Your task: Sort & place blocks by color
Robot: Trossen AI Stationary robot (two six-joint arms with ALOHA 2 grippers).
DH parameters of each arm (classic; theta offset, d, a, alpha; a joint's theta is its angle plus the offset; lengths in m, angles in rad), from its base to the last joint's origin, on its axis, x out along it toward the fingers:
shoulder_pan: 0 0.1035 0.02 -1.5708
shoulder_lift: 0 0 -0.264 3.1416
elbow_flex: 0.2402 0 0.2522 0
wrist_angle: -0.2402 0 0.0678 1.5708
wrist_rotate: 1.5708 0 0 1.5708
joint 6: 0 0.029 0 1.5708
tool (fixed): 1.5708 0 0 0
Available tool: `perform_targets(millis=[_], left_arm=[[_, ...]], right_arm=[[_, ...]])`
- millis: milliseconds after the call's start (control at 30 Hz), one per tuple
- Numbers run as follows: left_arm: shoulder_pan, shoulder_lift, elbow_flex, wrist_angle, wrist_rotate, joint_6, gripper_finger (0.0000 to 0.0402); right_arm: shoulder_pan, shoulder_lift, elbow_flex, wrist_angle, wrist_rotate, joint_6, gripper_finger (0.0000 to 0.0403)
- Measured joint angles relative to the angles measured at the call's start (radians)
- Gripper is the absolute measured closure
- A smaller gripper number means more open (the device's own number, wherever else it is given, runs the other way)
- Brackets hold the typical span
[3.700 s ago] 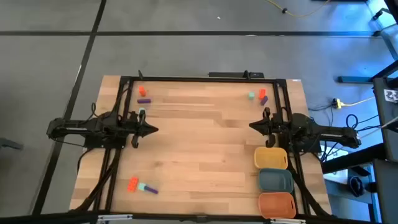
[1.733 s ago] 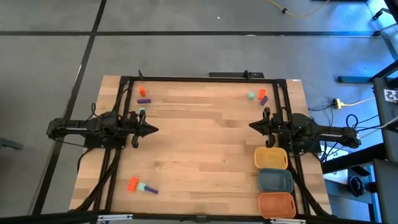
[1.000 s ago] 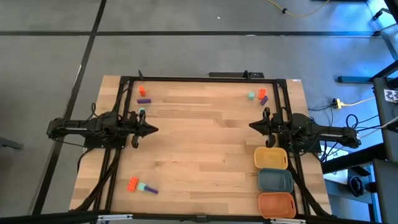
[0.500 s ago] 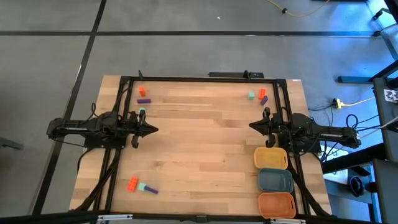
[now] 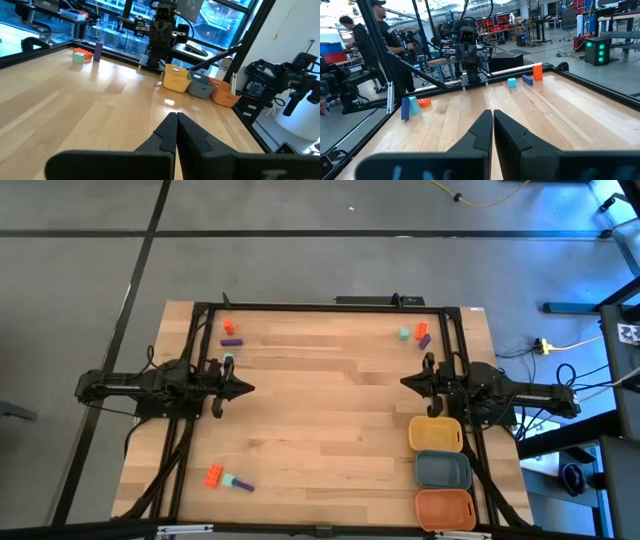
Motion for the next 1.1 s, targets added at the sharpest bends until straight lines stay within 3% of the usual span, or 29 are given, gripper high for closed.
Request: perform_targets(millis=[400,533,600,767,967,1100], left_arm=[[0.000,0.003,0.000,0.043,-0.058,0.017,0.0401],[0.000,0.029,0.004,0.269,-0.159,0.027,0.0401],[0.001,0.070,0.035,0.289,-0.176,0.027,0.0401],[0.024,0.253,0.213,0.211,-0.169,0.048,0.0401],[0.108,0.495,0.531,0.095,-0.157,0.182,0.0401],[0.176,0.607,0.684,0.063,-0.038,0.192,0.0401]], right_arm=[[0.000,0.000,0.000,0.000,0.000,0.000,0.0382],[0.000,0.000,0.000,0.000,0.000,0.000,0.0382],[0.000,0.000,0.000,0.000,0.000,0.000,0.0382],[0.000,0.000,0.000,0.000,0.000,0.000,0.0382],[0.000,0.000,0.000,0.000,0.000,0.000,0.0382],[0.000,0.000,0.000,0.000,0.000,0.000,0.0382]])
